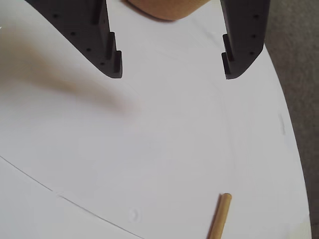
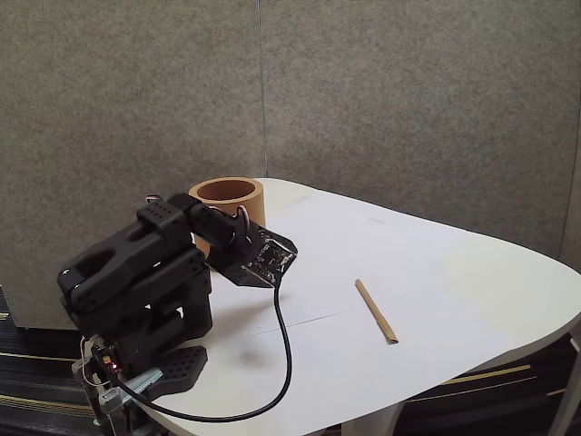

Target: Grab the pen and put it in the pen holder.

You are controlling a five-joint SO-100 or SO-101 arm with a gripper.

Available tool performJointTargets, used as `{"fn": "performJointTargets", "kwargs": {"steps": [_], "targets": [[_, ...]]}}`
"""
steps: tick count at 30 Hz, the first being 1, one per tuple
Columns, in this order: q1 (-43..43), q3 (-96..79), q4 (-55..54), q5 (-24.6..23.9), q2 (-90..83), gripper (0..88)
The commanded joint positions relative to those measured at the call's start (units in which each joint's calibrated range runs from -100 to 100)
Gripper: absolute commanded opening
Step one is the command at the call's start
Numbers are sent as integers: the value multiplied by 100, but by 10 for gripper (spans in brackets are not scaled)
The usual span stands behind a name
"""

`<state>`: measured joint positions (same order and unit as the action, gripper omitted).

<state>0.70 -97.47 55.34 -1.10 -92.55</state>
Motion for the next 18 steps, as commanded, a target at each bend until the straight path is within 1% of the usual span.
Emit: {"fn": "performJointTargets", "kwargs": {"steps": [1, 8, 13, 18], "targets": [[77, 776, -102, 39, 52, 283], [77, 2220, -102, 39, 328, 283], [135, 3637, -93, 39, 1923, 283], [552, 5018, -169, 12, 3590, 283]]}}
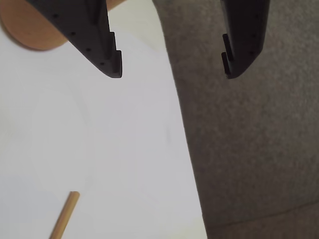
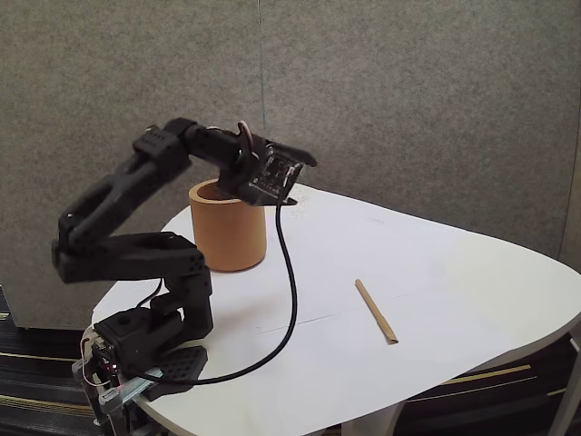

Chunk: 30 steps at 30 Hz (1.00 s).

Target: Grab the pen and put it in the pen holder.

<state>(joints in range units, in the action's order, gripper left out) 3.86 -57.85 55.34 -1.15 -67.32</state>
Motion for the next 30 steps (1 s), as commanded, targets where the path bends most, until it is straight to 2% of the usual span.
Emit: {"fn": "performJointTargets", "kwargs": {"steps": [1, 8, 14, 18, 22, 30], "targets": [[346, 1173, -280, 17, 1335, 283], [1327, 1236, -1559, 7, 3043, 283], [1730, 1300, -1593, -19, 4117, 283], [1898, 1363, -1542, -399, 4572, 283], [1928, 1760, -1271, -746, 4946, 283], [1928, 3529, 746, -1125, 5922, 283]]}}
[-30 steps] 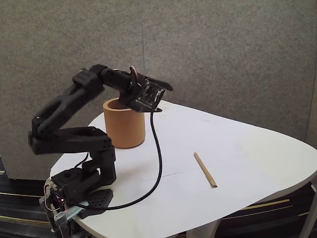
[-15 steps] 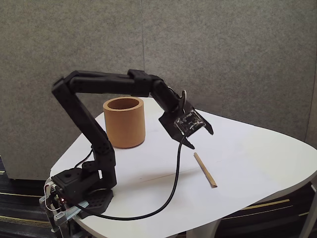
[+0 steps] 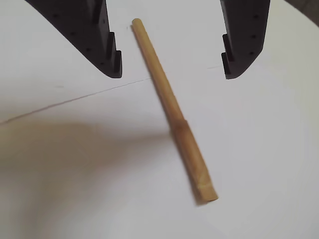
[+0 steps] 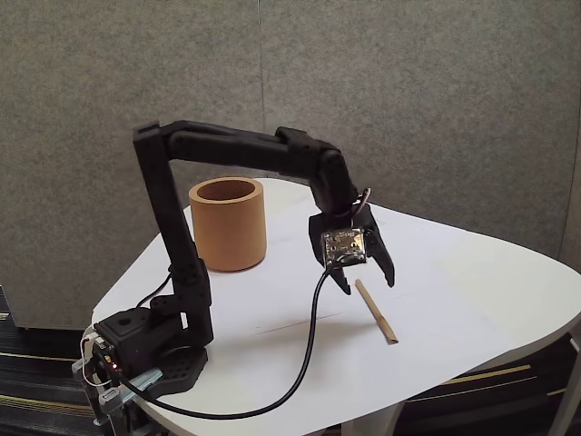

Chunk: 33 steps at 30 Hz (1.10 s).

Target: Grab the pen and put it in the pen holder.

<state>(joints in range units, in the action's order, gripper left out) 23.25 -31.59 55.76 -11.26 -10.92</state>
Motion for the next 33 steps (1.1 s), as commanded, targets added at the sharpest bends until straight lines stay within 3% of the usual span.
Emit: {"fn": "performJointTargets", "kwargs": {"steps": [1, 21, 33], "targets": [[-11, 1020, 780, -114, 356, 283], [-77, 2491, 847, -77, 2137, 283], [-253, 2455, 839, -61, 2430, 283]]}}
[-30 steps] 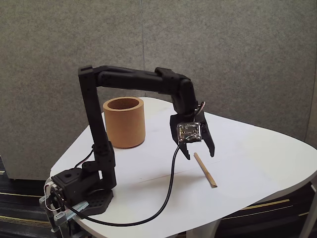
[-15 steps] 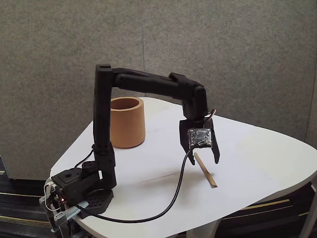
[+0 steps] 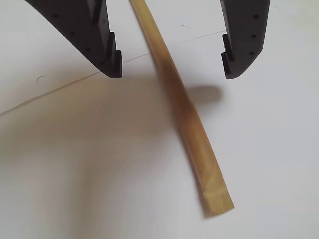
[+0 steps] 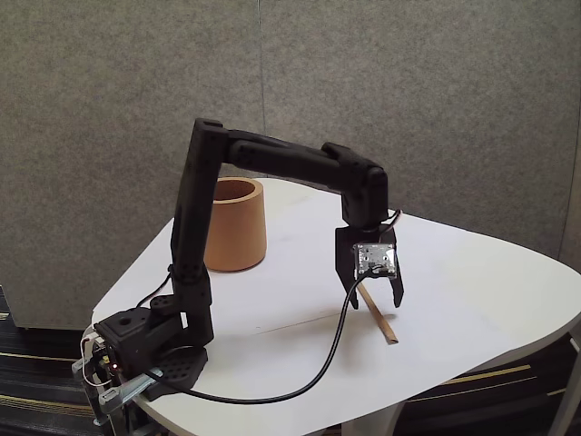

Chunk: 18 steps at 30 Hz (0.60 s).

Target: Grab the pen and put it in the pen holder.

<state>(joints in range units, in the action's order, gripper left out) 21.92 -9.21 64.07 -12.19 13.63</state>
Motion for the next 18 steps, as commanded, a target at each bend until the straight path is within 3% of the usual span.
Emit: {"fn": "performJointTargets", "kwargs": {"steps": [1, 18], "targets": [[-157, 217, -17, 31, -25, 283], [-348, 289, -68, 37, 487, 283]]}}
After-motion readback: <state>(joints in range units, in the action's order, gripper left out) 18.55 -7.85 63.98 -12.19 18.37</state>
